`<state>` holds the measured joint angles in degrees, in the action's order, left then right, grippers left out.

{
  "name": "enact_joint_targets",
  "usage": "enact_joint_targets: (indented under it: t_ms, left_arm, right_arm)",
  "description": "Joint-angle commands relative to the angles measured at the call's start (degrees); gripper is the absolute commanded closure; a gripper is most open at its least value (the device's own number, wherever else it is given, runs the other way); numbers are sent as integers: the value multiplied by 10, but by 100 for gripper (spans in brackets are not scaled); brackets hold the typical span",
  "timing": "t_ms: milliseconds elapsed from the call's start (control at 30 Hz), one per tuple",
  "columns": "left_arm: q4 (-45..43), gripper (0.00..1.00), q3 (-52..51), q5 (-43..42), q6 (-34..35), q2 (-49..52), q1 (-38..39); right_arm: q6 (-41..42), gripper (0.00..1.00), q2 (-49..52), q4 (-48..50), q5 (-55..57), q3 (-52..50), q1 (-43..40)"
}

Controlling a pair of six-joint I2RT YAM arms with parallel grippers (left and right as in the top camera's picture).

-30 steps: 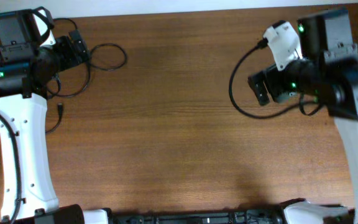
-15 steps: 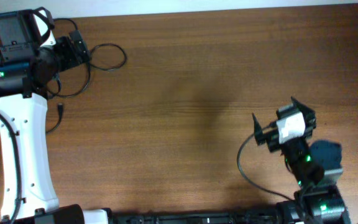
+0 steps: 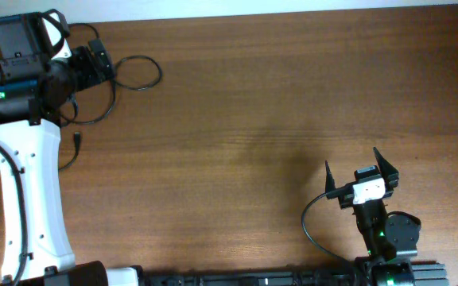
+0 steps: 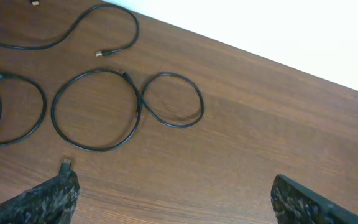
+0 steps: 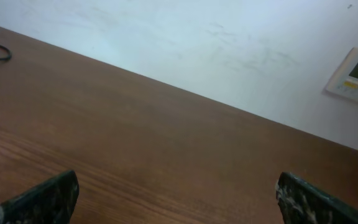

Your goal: Untangle cables

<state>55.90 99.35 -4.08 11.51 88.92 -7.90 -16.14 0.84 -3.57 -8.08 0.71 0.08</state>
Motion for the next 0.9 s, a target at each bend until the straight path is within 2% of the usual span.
enact_joint_targets:
  t_ms: [0, 33, 133, 867]
  left_arm:
    - [-1, 1, -1, 4, -11, -4, -1]
    - [-1, 1, -1, 4, -11, -4, -1]
    - [-1, 1, -1, 4, -11, -4, -1]
    - [-1, 1, -1, 4, -11, -4, -1]
  right_arm:
    - [47, 1, -7, -3, 1, -4, -5]
    - [50, 1, -7, -3, 1, -4, -3]
    - [170, 2, -7, -10, 52, -4, -1]
    - [135, 1, -7, -11, 62, -4, -13]
